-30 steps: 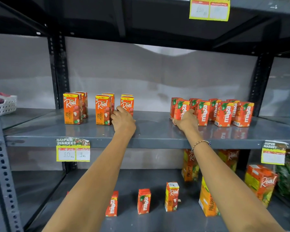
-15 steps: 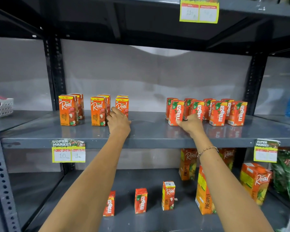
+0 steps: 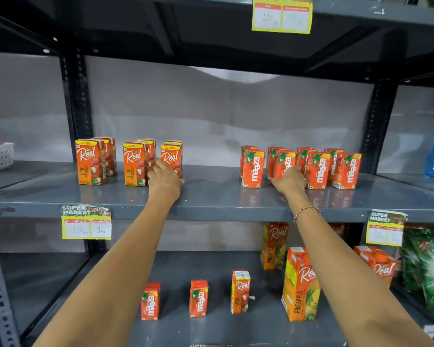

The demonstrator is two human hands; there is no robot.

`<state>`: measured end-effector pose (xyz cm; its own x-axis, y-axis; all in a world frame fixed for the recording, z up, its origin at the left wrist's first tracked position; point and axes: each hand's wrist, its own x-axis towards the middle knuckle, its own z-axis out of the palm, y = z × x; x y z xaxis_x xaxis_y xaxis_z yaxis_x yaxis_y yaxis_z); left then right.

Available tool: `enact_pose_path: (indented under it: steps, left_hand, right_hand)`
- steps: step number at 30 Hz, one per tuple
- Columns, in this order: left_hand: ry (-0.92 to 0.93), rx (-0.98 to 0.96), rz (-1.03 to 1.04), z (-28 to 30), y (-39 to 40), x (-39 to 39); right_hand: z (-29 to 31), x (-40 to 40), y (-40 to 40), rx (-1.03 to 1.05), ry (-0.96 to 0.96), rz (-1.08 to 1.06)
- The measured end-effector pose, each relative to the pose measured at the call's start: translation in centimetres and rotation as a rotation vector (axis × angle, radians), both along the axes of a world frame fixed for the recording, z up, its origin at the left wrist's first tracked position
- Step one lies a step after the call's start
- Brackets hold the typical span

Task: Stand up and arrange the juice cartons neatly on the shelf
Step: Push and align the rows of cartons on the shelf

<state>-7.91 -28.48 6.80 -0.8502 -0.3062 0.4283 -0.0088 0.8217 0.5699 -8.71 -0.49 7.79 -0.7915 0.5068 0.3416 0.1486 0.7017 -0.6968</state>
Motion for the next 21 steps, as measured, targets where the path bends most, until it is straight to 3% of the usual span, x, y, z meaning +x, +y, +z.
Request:
enact_pose_path:
  steps: [11,21]
  left_hand:
    - [-0.005,-0.018,0.003,0.0,0.0,0.0]
    - [-0.07,-0.002,-0.02,0.6,-0.4,0.9]
  right_hand:
    - [-0.6,0.6,0.1,0.008,0.076,0.01]
    - [-0.3,2.6,0.1,0.111,-0.037,0.004]
